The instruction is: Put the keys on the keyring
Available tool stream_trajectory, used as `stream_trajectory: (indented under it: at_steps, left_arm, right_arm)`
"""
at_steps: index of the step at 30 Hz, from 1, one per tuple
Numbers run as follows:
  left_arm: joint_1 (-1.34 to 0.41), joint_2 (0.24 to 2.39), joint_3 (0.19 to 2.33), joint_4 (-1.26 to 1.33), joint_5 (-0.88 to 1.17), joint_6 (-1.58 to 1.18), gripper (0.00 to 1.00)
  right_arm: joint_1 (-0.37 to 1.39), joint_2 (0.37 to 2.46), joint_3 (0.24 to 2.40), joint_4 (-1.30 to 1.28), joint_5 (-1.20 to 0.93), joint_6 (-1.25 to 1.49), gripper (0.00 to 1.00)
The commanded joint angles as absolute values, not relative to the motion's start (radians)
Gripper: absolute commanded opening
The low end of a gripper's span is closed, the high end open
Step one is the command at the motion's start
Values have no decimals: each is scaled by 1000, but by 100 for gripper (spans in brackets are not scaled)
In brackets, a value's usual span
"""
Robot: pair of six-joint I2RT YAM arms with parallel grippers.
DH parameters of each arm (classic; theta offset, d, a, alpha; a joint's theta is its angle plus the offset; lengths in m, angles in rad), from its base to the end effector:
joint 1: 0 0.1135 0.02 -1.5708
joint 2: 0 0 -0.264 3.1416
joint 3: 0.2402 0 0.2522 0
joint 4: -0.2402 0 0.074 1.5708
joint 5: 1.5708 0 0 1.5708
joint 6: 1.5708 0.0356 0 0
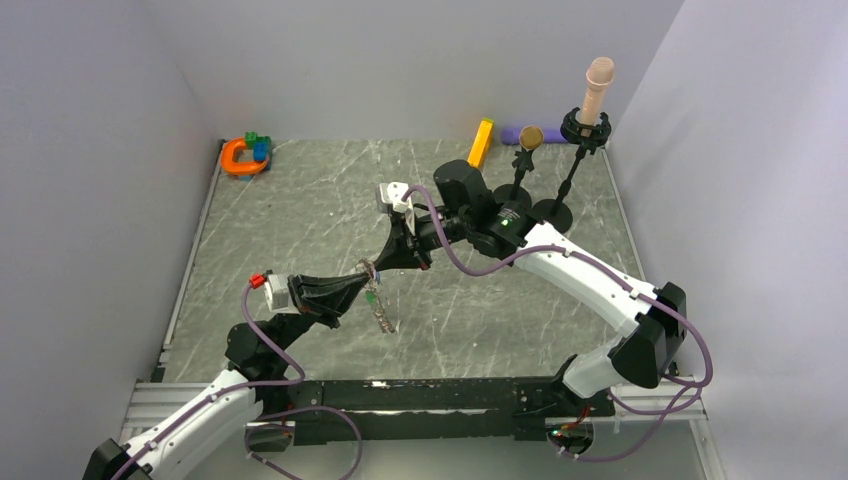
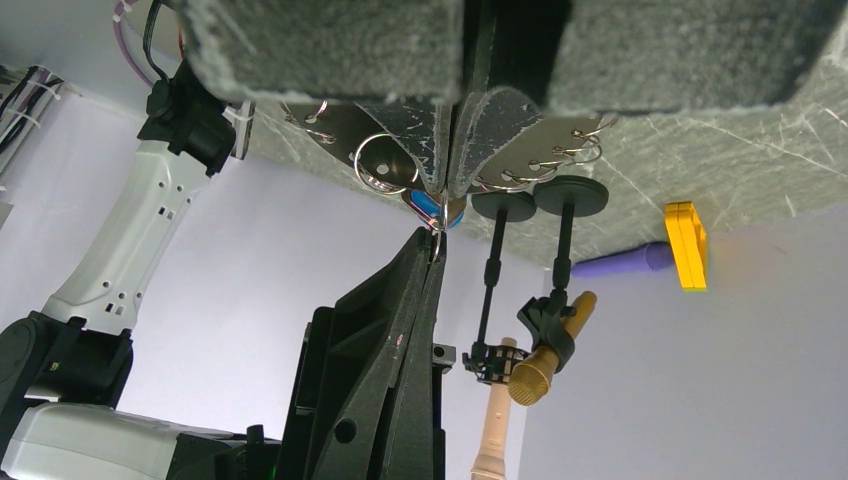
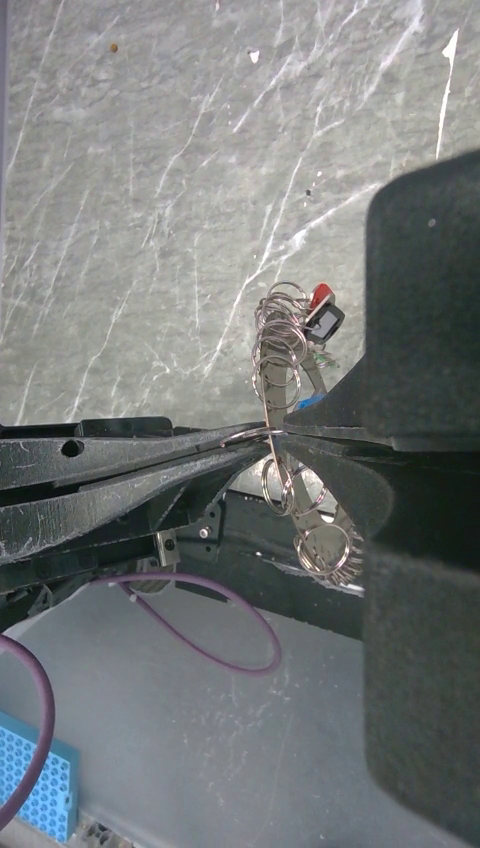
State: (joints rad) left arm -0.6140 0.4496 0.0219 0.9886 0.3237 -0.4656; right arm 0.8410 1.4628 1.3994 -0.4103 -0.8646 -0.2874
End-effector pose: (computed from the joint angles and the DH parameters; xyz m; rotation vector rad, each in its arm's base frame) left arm 0.0926 -0.0791 0.2385 0.3920 1.0370 -1.1375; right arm 0.1973 0.2612 0.3760 -1.5456 1.3881 1.2214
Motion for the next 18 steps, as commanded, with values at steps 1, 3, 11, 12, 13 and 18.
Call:
stream_trajectory:
  at_steps: [1,3,11,12,13,18]
  left_arm:
    - [-613,450,48,1075,325,-472,0]
    - [-612,451,48,1075,327,-472,0]
    - [-612,453,48,1081,333,-476,0]
    - [-612,453,48,1081,333,-476,0]
    - [-612,454,49,1081,334,-476,0]
    - [-612,474,55,1097,345,-477,0]
  right_arm:
    - [841,1453,1402,-393,-875,-287,0]
    - [841,1453,1404,-394,-872,-290,0]
    - [841,1452,1405,-400,-858,-295,0]
    - [842,1452,1405,-400,-857,-295,0]
    - [841,1452,1404,-400,-857,-293,0]
    - [846,1455,1399,-393,-863,-288,0]
